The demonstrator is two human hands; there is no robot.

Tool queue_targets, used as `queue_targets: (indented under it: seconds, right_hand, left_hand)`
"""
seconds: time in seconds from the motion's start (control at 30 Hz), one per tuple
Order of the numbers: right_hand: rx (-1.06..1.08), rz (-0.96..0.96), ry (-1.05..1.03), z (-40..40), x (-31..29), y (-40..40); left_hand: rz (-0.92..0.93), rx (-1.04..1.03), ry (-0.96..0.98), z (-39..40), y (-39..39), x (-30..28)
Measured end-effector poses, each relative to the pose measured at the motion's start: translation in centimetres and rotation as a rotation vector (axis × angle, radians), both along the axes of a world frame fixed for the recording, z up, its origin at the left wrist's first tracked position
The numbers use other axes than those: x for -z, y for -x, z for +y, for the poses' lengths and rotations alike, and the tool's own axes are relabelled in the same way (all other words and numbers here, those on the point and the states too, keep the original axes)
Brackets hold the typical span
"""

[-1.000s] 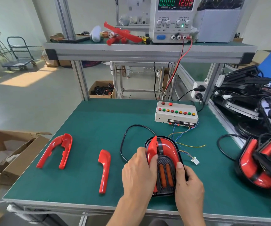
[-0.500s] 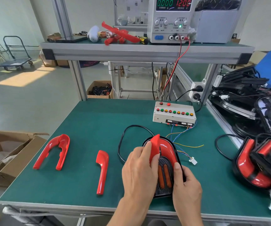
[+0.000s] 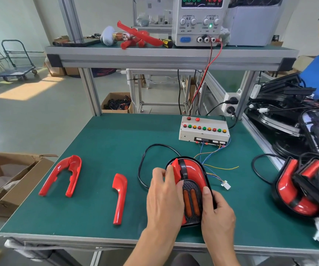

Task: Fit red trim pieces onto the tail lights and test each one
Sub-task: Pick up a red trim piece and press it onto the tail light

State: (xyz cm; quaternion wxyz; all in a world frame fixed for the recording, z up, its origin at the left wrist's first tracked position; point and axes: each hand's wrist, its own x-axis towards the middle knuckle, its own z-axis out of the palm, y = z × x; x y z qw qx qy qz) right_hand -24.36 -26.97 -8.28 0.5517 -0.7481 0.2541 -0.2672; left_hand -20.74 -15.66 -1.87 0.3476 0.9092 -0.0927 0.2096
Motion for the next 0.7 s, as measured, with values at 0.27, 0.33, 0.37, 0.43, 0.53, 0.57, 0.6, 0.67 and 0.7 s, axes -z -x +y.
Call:
queue_targets:
  seconds: [0.27,0.33,0.37,0.43,0.53,0.57,0.6,0.67,0.7]
  right_hand:
    - [0.002,0.016,0.003,0.07,-0.21,-0.02]
    - [0.003,0.018,-0.003,0.04,-0.20,-0.03]
    - [0.003,0.019,-0.003,0.04,-0.21,-0.02]
    - [0.003,0.020,0.002,0.08,-0.25,-0.03]
    - [0.005,0.025,-0.005,0.10,-0.30,-0.02]
    - [0.005,0.025,-0.007,0.12,-0.32,-0.01]
    - [0.005,0.021,-0.009,0.13,-0.35,-0.01]
    - [0.002,0.015,-0.013,0.17,-0.39,0.02]
    - [-0.002,0.012,-0.015,0.21,-0.41,0.06]
  left_hand:
    - [-0.111,-0.005,-0.086,-0.16,-0.05,0.59]
    - [-0.113,0.002,-0.094,-0.21,-0.06,0.50]
    - [-0.108,0.005,-0.088,-0.22,-0.09,0.40]
    - [-0.103,0.004,-0.079,-0.16,-0.17,0.22]
    - [-0.118,-0.004,-0.079,-0.02,-0.12,0.03]
    - [-0.123,-0.004,-0.066,0.02,-0.08,-0.04]
    - [-0.130,-0.003,-0.049,0.05,-0.05,-0.11]
    - [-0.147,0.003,-0.026,0.08,-0.11,-0.16]
    - [-0.151,0.006,-0.019,0.15,-0.22,-0.17]
